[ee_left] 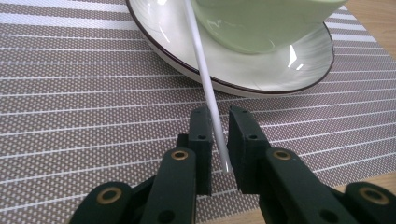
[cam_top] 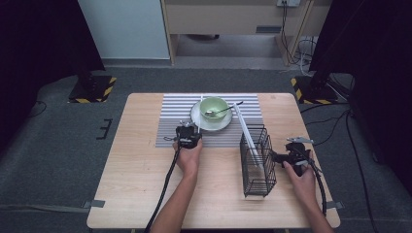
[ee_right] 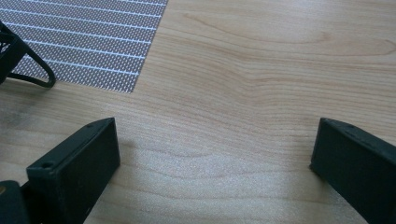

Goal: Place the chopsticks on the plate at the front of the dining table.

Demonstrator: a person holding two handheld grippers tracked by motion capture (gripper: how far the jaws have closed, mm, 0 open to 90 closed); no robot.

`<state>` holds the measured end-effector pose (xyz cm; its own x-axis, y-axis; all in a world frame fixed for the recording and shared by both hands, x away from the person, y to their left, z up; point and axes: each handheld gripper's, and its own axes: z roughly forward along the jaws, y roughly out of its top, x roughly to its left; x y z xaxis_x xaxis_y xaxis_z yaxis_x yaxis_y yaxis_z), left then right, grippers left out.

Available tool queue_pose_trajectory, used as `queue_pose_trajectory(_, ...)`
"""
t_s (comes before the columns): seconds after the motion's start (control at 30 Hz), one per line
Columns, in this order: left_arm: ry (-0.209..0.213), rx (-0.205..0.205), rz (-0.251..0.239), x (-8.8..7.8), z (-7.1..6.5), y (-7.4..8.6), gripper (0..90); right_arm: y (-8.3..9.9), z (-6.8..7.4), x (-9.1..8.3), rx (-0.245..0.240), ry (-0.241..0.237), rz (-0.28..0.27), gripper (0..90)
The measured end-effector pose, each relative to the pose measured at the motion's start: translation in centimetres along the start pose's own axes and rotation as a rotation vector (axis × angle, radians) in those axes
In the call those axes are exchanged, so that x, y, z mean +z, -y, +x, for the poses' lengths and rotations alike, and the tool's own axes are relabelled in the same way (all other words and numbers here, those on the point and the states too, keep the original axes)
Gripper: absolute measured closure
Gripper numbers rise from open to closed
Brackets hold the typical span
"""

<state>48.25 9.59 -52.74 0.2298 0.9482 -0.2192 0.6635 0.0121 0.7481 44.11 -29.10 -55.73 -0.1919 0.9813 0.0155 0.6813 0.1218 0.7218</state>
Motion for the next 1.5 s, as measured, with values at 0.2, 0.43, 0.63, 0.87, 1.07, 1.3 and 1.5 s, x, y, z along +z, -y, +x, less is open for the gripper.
queue_pose_trajectory(0.2, 0.011, 0.005, 0.007, 0.21, -0.42, 0.12, 76.1, 0.00, 0.00, 0.00, 0.000, 0.000, 0.000, 1.2)
queue_pose_trajectory(0.43, 0.020, 0.005, 0.010, 0.38, -0.55, 0.22, 73.9, 0.00, 0.00, 0.00, 0.000, 0.000, 0.000, 1.2)
queue_pose_trajectory(0.63, 0.031, 0.010, 0.010, 0.54, -1.02, 0.21, 76.0, 0.00, 0.00, 0.00, 0.000, 0.000, 0.000, 1.2)
queue_pose_trajectory(0.87, 0.026, 0.010, 0.010, 0.65, -0.87, 0.09, 77.1, 0.00, 0.00, 0.00, 0.000, 0.000, 0.000, 1.2)
queue_pose_trajectory(1.07, 0.021, 0.004, 0.005, 0.70, -0.66, -0.05, 77.8, 0.00, 0.00, 0.00, 0.000, 0.000, 0.000, 1.2)
queue_pose_trajectory(1.3, 0.019, 0.004, 0.002, 0.75, -0.56, -0.08, 78.2, 0.00, 0.00, 0.00, 0.000, 0.000, 0.000, 1.2)
queue_pose_trajectory(1.5, 0.018, 0.008, -0.001, 0.75, -0.61, -0.06, 75.0, 0.00, 0.00, 0.00, 0.000, 0.000, 0.000, 1.2)
